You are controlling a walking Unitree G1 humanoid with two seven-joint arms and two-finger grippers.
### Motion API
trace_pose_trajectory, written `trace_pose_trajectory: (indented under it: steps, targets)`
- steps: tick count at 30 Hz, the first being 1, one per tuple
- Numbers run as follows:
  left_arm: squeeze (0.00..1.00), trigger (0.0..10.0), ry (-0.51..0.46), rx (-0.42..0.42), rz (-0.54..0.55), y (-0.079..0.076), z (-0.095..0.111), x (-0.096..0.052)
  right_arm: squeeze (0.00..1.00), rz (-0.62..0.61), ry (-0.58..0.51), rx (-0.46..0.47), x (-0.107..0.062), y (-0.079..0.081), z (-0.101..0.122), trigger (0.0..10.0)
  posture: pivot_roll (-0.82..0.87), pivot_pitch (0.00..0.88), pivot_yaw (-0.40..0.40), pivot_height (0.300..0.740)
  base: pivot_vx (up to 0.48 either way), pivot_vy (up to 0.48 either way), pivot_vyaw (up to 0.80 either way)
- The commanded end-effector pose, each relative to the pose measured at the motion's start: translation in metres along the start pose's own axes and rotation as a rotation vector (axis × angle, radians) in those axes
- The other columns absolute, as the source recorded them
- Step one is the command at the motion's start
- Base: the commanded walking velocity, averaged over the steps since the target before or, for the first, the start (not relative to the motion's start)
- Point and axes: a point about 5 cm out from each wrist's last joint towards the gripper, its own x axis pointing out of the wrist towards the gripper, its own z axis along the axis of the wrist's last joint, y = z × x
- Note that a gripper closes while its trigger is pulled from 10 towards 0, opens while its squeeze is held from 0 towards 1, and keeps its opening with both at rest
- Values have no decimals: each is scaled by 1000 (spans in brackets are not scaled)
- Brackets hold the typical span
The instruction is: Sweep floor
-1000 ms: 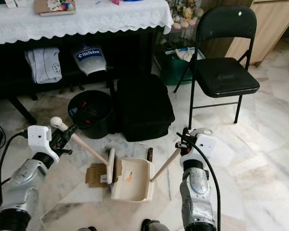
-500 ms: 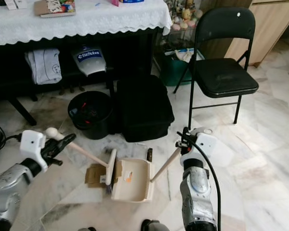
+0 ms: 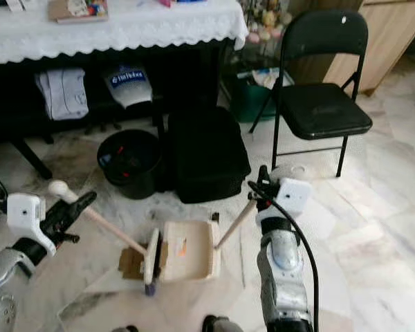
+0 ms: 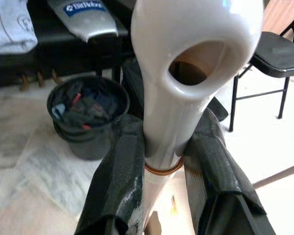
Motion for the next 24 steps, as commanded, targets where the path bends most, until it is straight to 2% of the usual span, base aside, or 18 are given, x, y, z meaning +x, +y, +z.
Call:
trace_pose_trajectory:
  steps: [1,6,12,17,18,20,24]
  targets:
    - [39,10000,-5,-23,-42,-6,5,-2,0,13,-38,15,-2,2,12,10000,-12,164,-38,740,0,0,0]
    - [39,10000,33,-12,-95,-7,10,-6,0,24,-43,17,-3,4,19,10000,-10,166,-35,740,0,0,0]
    - [39,10000,-14,7,-41,-3,20,-3,0,20,-60,7,-4,3,22,10000,-8,162,-33,740,0,0,0]
    - [39,10000,-115,21,94,4,34,5,0,-6,-85,-36,-7,-1,25,10000,-12,159,-34,740,0,0,0]
    - [39,10000,-115,21,94,4,34,5,0,-6,-85,-36,-7,-1,25,10000,-12,159,-34,740,0,0,0]
    - [43,10000,-190,5,185,13,45,5,0,-24,-131,-63,-9,-4,33,10000,-17,157,-33,740,0,0,0]
    - [47,10000,-244,14,244,17,52,5,0,-41,-139,-65,-13,-6,36,10000,-21,154,-33,740,0,0,0]
